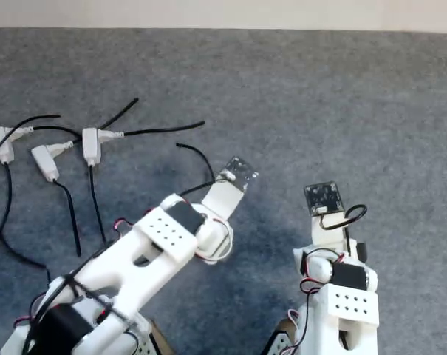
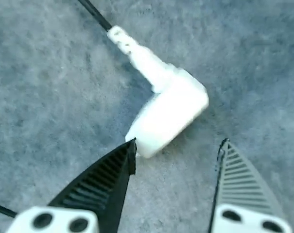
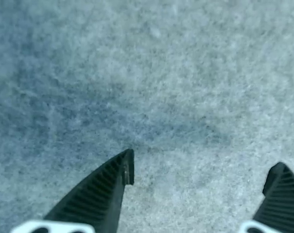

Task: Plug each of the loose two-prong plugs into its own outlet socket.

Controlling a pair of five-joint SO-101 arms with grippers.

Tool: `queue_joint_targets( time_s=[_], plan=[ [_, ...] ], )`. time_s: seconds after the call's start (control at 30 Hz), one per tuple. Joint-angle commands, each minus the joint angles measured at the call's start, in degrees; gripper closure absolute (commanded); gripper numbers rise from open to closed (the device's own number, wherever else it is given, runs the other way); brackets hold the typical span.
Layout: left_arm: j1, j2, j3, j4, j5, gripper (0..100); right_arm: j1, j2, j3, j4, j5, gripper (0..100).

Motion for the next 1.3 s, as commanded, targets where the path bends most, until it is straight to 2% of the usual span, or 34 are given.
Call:
queue_joint_targets(
  time_s=[0.0,0.1,0.27,0.4,0.77,0.9,1.0,1.07,1.17,1.27],
  plan=[
    [1.1,8.66,-4.0,-2.9,-0.79,73,-0.4,-0.66,-0.31,-1.01,-0.18,60.6],
    [0.57,12.88,-7.6,-2.55,-0.7,75,-0.4,-0.75,-0.04,-1.01,-0.18,60.6],
    [-2.77,13.41,-11.65,2.02,-0.79,100,-0.4,-0.75,-0.04,-1.01,-0.18,60.6],
    [-10.24,13.41,-13.85,3.96,-0.88,100,-0.4,-0.75,-0.04,-1.01,-0.18,60.6],
    [-42.15,13.67,-32.57,4.57,-3.34,100,-0.4,-0.75,0.04,-1.01,-0.18,60.6],
    [-48.92,13.67,-38.55,8.09,-6.33,99,-0.4,-0.75,0.04,-1.01,-0.09,60.6],
    [-48.13,13.58,-38.37,12.75,-7.3,97,-0.48,-0.75,0.04,-1.01,-0.09,60.6],
    [-45.76,13.58,-38.37,15.91,-7.12,90,-0.48,-0.75,0.04,-1.01,-0.09,60.6],
    [-40.22,13.41,-36.97,17.41,-5.89,77,-0.48,-0.75,0.04,-1.01,-0.09,60.6],
    [-32.57,13.41,-33.98,17.23,-6.15,75,-0.48,-0.75,0.04,-1.01,-0.09,60.6]
  ],
)
